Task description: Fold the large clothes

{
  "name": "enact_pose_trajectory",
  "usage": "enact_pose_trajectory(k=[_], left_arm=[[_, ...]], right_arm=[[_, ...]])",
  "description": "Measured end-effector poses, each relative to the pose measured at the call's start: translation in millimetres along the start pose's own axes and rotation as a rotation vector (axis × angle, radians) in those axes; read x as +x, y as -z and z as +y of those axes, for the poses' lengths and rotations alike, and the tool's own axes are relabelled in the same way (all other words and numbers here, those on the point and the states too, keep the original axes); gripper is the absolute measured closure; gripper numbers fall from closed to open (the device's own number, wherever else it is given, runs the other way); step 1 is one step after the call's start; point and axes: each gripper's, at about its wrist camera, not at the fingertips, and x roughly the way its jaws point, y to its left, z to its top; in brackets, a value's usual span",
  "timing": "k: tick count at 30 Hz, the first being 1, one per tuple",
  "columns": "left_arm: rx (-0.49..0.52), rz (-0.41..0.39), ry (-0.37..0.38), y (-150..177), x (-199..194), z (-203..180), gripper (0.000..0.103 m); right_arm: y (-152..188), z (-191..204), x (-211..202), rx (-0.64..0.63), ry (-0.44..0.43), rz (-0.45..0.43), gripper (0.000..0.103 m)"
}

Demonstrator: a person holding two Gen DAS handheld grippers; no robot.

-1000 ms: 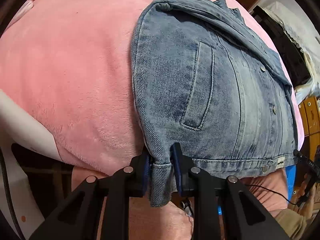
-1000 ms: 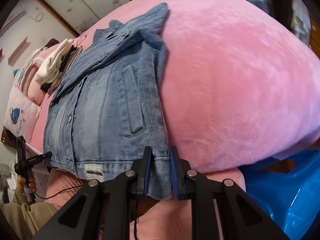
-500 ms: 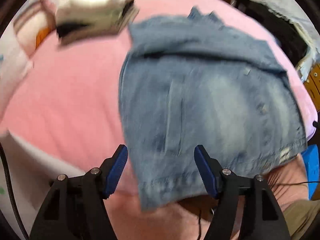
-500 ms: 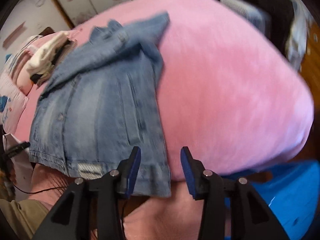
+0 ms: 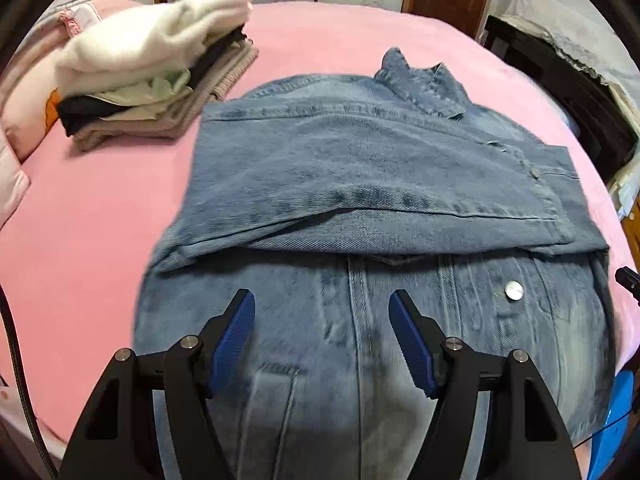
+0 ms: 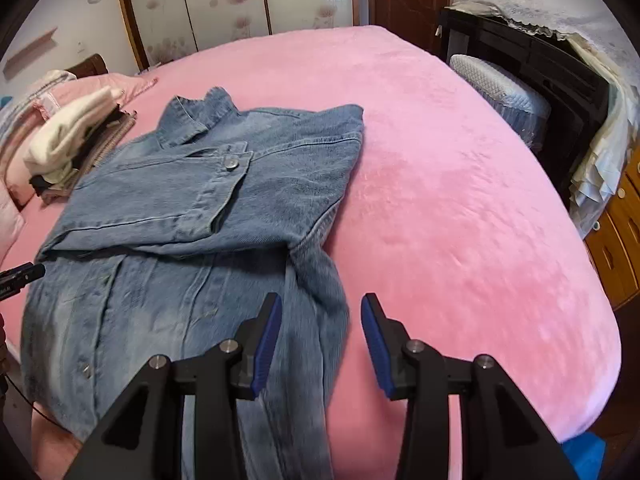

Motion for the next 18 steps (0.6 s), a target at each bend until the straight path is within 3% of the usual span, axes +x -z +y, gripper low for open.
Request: enact_pose_trajectory(k=[3,5,6,11,18], left_arm=[[0.005,0.025,-0.018,1.5,15.1,-5.1,0.035],[0.000,0.049,-0.032,5.2,24.6,-4.9,0.035],[-0.004,0.059,-0.038,7.6,28.4,-3.4,0.035],[-0.030,0.050,-0.012,13.7,34.0,4.0,0.032],[-0.009,0.034,-0.020,17.0,37.4,6.2,0.027]], right_arm=[[-5.3,2.2,19.2,-0.012,0.016,0.010,0.062],[-6.8,0.9,31.7,-0.005,0.020,0.020,0.078],[-7.4,0.1,37.3,0.000,0.024,0.031,0.099],[-0.4,-32.2,53.8,0.110,0.038,0.048,0.102],[11.6,-38.2,64.0,0.128,0.021,0.041,0.102]])
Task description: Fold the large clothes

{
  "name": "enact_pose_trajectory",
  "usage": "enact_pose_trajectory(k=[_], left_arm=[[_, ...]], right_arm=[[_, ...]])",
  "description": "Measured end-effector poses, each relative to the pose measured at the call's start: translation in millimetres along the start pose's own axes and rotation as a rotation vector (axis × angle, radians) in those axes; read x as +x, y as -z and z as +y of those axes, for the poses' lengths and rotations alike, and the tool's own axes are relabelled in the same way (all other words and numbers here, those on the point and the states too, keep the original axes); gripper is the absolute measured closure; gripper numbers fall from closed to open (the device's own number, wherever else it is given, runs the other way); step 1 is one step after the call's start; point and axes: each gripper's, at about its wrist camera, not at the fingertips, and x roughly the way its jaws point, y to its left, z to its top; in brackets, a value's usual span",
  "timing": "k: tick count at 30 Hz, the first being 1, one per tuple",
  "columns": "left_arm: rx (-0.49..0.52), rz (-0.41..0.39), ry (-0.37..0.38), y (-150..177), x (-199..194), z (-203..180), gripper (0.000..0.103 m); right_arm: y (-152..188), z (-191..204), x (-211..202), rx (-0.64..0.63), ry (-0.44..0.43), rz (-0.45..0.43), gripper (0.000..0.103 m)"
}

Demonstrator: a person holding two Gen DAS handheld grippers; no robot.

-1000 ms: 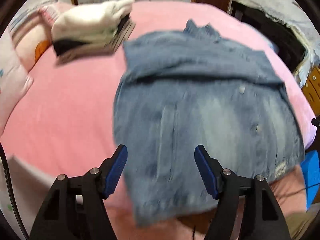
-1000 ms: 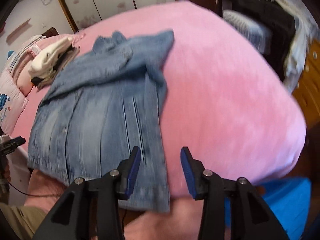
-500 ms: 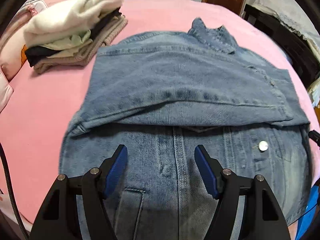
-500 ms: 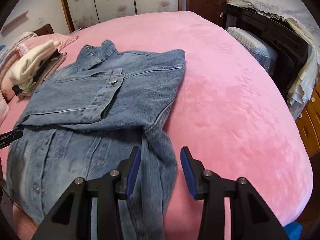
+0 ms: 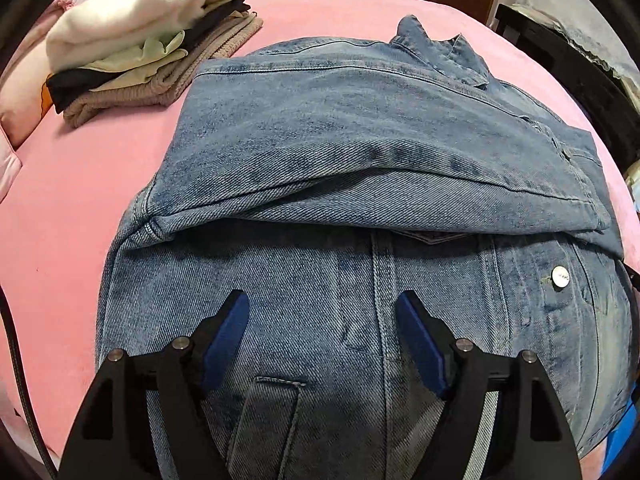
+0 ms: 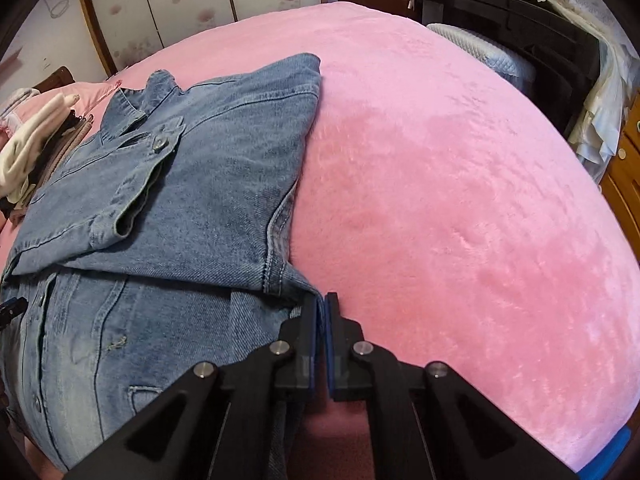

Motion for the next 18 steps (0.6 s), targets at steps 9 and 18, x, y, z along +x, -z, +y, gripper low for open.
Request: enact_pose_trajectory(k=[9,18], left_arm=[[0.023,-0.002,-0.007,3.4,-14.0,-2.3,0.027],[0.024,0.001,-0.010,6.2,-14.4,-0.5,0.023]], right_arm=[[-5.5,-3.6,-54.0,0.046,-0.101,-0.062,0.093],[10.2,20.8,-4.6,-0.092,0.010,0.063,0.100]])
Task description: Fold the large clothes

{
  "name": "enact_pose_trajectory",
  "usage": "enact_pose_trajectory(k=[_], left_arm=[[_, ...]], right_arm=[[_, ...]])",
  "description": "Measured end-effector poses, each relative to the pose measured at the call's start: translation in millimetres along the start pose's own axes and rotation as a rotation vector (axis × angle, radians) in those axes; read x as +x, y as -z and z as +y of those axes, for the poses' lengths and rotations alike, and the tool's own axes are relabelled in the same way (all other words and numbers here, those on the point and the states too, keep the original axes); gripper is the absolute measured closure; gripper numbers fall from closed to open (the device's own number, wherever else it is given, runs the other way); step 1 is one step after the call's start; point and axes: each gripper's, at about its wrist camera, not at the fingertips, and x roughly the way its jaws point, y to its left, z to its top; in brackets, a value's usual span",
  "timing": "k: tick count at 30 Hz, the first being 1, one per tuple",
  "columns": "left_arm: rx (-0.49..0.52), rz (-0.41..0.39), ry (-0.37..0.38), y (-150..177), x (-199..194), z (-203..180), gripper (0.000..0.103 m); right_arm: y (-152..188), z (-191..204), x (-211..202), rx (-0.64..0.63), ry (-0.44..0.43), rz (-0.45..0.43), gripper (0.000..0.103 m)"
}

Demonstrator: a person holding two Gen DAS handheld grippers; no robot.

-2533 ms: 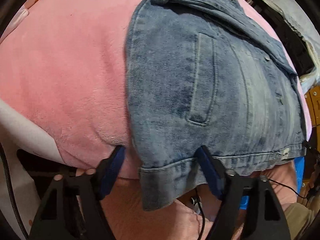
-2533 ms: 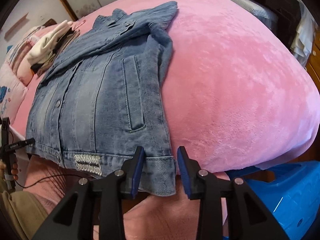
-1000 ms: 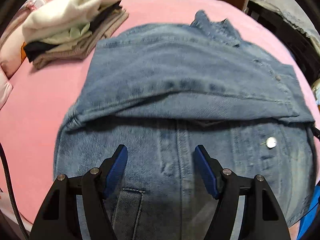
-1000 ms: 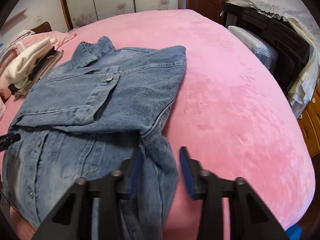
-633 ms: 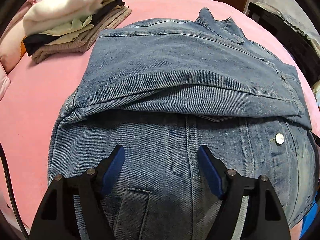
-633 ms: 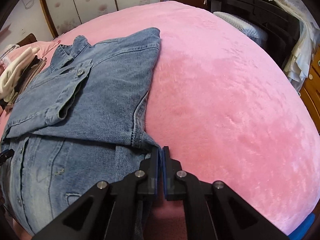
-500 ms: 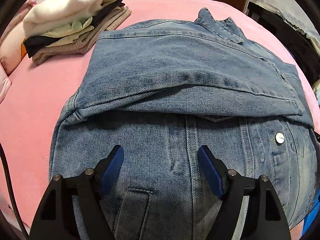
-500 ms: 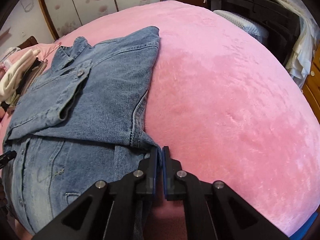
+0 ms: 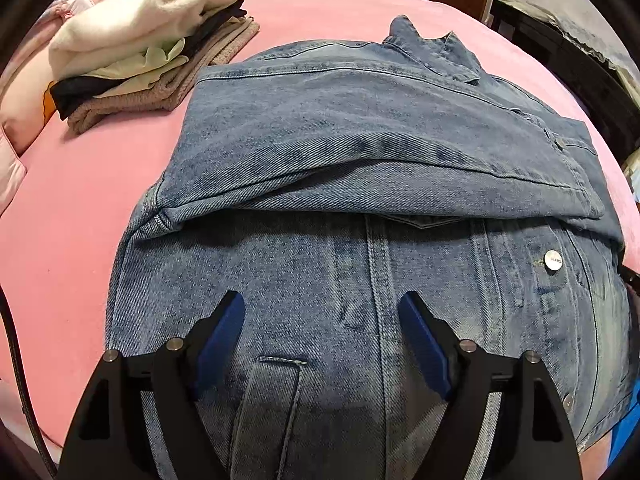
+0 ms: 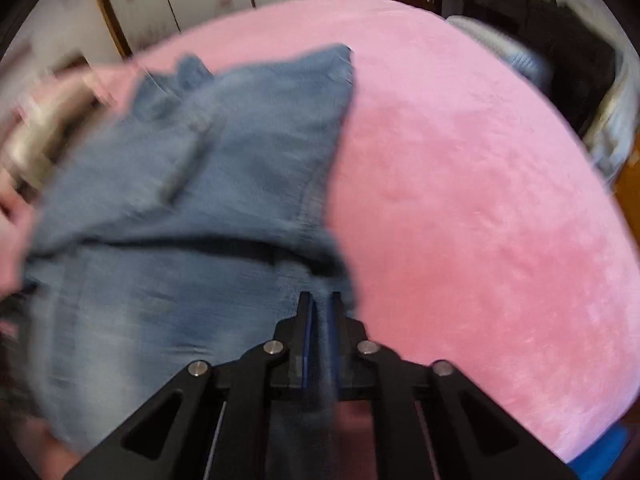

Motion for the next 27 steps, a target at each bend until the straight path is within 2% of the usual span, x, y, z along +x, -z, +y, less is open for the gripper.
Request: enact_pose_trajectory(k=[4,12,16,24,27], left_arm=[[0.000,-0.002,0.002,1.3,1.6,2.0,0.020],[0.021,0.009,0.005,2.1,-3.9,3.2,0.020],[0.055,0.014,-0.015,5.1,-19.6,2.1,0.020],[0.069,-0.058,-0.001,11.5,-79.7,11.2,0.019],[0.053,-0.099,0.002,15.4,-106.5,19.1,0.010]], right_arm=[[1.3,3.4,1.6,-0.003,0.028,-0.015,0.100],[2.3,-6.6,-20.1,0.090,-0.020,-0.033,0.098],[5.2,-15.4,-53.0,0.127,-0.073,-0.051,0.095],[21.7,1.0,-133.1,0.040,-0.067,-0.145,0.095],[31.9,10.7,-153.5,0.026,-0.099,-0.168,0.090]])
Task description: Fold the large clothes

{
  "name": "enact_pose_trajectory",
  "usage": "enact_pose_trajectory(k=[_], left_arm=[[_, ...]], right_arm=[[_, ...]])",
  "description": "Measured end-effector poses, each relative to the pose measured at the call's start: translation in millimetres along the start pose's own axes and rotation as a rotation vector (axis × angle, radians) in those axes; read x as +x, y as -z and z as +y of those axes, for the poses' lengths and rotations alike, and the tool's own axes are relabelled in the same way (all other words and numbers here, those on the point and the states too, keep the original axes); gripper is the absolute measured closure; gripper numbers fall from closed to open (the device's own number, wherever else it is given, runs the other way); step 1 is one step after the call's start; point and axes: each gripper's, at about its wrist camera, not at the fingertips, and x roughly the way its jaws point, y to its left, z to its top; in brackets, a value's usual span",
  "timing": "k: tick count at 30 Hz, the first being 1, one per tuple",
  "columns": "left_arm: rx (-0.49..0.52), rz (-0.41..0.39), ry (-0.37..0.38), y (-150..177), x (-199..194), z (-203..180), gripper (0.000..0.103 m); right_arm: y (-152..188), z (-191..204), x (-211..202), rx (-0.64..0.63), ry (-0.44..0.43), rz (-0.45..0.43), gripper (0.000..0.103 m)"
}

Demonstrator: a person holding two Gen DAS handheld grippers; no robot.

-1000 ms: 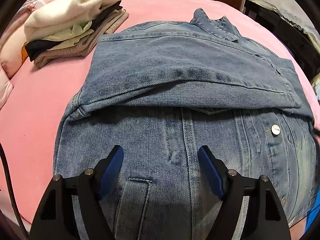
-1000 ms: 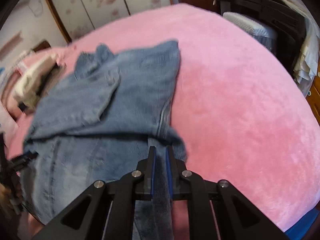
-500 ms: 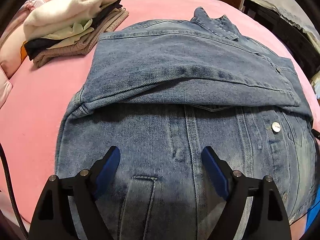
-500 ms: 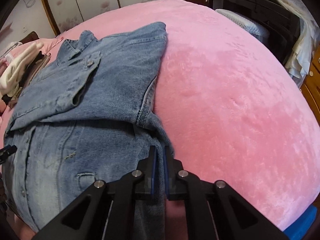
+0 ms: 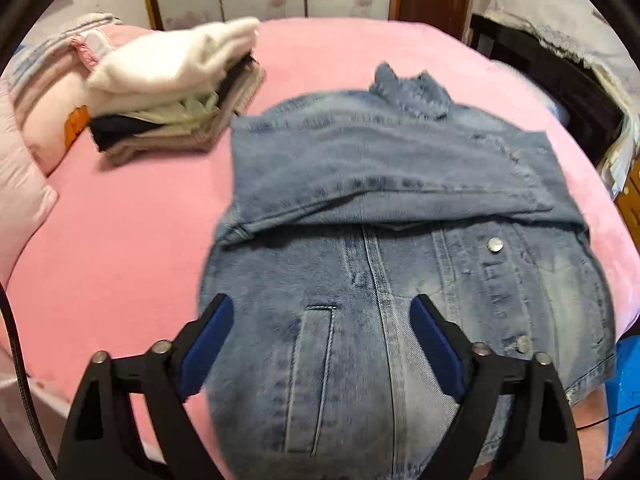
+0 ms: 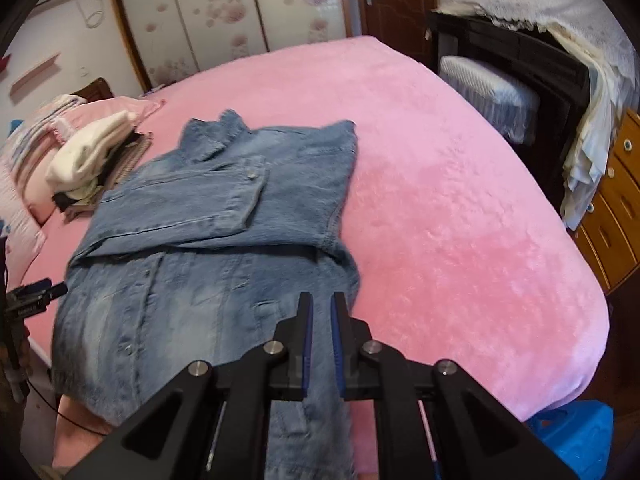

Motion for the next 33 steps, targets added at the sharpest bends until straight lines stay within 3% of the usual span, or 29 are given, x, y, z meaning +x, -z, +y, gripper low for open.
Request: enact_pose_trajectory(k=[3,7,15,19,24,33], left_arm=[[-0.014,-0.041,0.003,5.3,-24.6,6.7,0.005],[-0.024,-0.063,-0.008,20.2,-44.0,16.9,0.004],[-0.039,0.000,-0.016,80.7,-32.5,38.2,0.004],[-0.120,0.069,0.013,105.9,-17.4,59.0,0.004],[-0.216,0.107,0.029,122.2,-8.8,79.1,0.004],[-0.231,0.207,0.042,144.5,19.5,86.0,0.004]], right_arm=[[9.3,9.0,-14.4,-0.012,-0.021,-0.010,0.069],[26.4,15.4,-25.1,-0.030,-0.014,-0.019,0.060],[70.4,-1.4,-3.9,-0.052,0.048,0.091,0.059],[92.0,-16.6,9.7,-0.036,0.068,0.146,0.059],[107.9,-26.0,19.9,-0.010,0.043,0.185,0.059],[125.8,-34.0,37.9,0.034,-0.017,0.257,0.059]])
